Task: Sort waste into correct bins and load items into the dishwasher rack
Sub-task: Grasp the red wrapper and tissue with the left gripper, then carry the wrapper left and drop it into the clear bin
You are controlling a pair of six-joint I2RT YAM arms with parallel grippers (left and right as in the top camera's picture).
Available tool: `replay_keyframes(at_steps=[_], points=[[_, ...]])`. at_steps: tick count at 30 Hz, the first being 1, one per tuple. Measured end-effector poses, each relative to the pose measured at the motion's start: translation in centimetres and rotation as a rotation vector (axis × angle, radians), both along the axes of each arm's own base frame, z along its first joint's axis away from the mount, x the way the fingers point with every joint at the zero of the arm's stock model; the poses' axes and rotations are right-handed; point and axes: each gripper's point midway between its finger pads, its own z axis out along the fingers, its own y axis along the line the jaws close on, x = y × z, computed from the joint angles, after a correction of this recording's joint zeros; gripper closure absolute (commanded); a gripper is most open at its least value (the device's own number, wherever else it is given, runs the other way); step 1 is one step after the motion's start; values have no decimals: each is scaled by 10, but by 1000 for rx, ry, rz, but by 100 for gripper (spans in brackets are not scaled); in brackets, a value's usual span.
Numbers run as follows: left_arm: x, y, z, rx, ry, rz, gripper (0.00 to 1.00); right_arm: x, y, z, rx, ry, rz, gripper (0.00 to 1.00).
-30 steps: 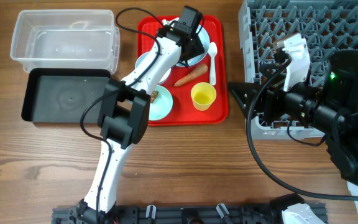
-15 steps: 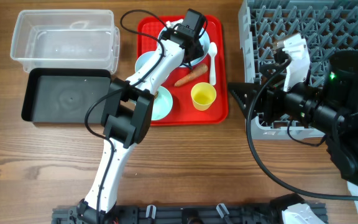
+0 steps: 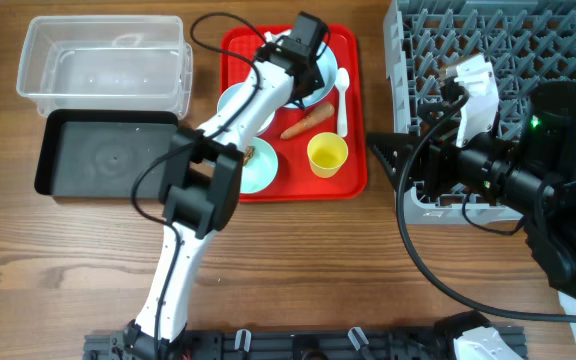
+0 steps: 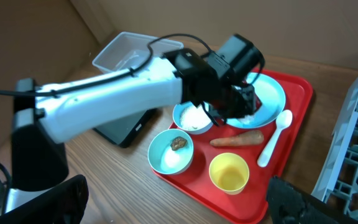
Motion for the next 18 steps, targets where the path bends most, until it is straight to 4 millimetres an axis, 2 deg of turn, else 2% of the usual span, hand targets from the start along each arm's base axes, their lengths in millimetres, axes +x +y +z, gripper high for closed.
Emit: replay_keyframes(at_steps=[4,8,10,11,12,16,18], points=[[2,26,51,-9,-34,26,96,0,0,0,0,0,0,7],[3,72,134,-46,-131,97,96,0,0,0,0,0,0,7],[0,107,175,-59,-178,151,96,0,0,0,0,0,0,7],[0,130,198,-66,-215,192,96,0,0,0,0,0,0,7],[-1,158,213,-65,-230,243,96,0,0,0,0,0,0,7],[2,212,207,-45,-204,343,96,0,0,0,0,0,0,7],[2,248,196,-30,-173,413,96,0,0,0,0,0,0,7]])
